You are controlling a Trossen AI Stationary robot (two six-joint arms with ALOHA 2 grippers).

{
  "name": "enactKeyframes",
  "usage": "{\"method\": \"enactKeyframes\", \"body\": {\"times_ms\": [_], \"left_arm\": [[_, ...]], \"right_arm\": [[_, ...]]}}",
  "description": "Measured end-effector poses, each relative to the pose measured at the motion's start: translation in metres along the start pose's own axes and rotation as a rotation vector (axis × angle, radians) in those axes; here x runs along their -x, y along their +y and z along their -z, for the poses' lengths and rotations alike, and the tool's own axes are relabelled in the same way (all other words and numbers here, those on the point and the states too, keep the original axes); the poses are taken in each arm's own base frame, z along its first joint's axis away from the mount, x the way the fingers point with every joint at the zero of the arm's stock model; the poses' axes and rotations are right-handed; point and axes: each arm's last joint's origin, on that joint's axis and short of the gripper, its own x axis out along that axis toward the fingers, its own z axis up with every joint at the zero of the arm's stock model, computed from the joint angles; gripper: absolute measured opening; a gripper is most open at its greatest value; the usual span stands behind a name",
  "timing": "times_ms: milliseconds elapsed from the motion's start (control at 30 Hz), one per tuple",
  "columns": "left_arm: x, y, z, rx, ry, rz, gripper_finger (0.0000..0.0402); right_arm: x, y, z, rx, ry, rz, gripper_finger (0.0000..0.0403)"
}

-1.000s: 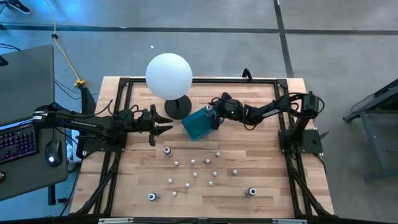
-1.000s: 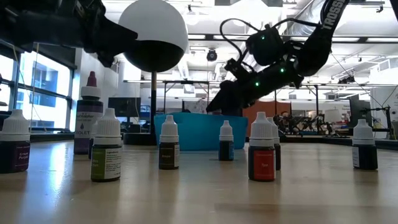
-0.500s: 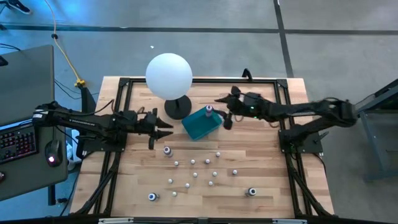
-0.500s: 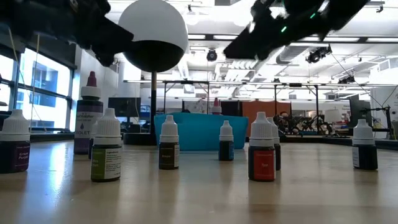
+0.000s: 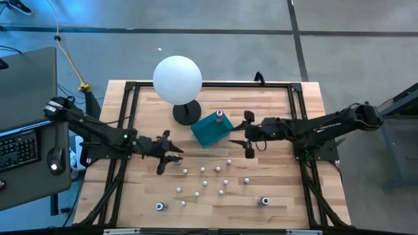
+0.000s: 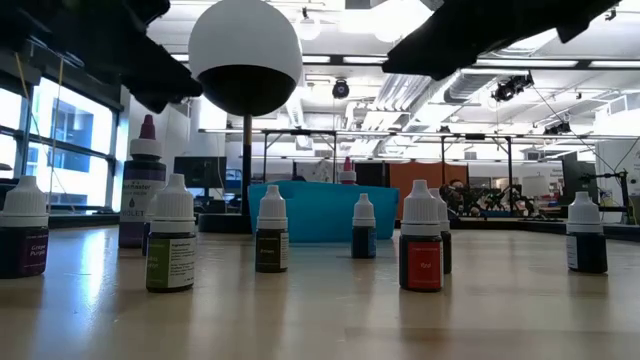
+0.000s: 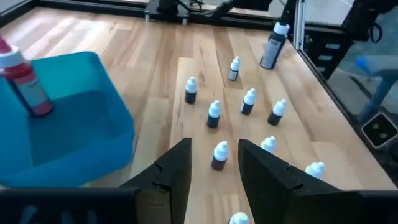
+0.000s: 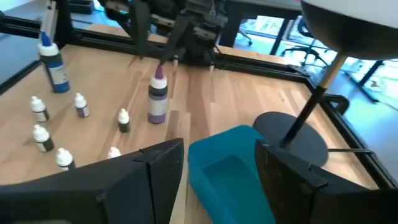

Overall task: Pick & Place food coloring
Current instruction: Put the large purple food coloring bottle into the bin

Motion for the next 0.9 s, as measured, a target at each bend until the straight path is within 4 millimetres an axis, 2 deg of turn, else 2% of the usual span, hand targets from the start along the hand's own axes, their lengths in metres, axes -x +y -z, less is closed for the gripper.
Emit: {"method": "enactKeyframes", "body": {"times_ms": [133,300,433,600,900], "left_arm": [[-0.004,-0.004,0.005,-0.046,0.008,-0.050,0.0146],[-0.003,-0.002,0.007,-0.071,0.030,-0.076,0.0190],[0.000,-0.001,0.015,-0.067,0.127,-0.054,0.0217],[-0.004,0.000,0.028,-0.028,0.243,-0.059,0.0221],[-0.007,0.001,0.033,-0.014,0.277,-0.086,0.0214]], "right_arm": [[0.001,0.006,-0.002,-0.033,-0.014,0.030,0.0190],[0.002,0.011,-0.005,-0.087,-0.039,0.026,0.0190],[0.003,0.014,-0.007,-0.115,-0.053,0.016,0.0190],[0.003,0.014,-0.007,-0.115,-0.055,0.014,0.0190],[0.003,0.014,-0.007,-0.115,-0.060,0.014,0.0190]]}}
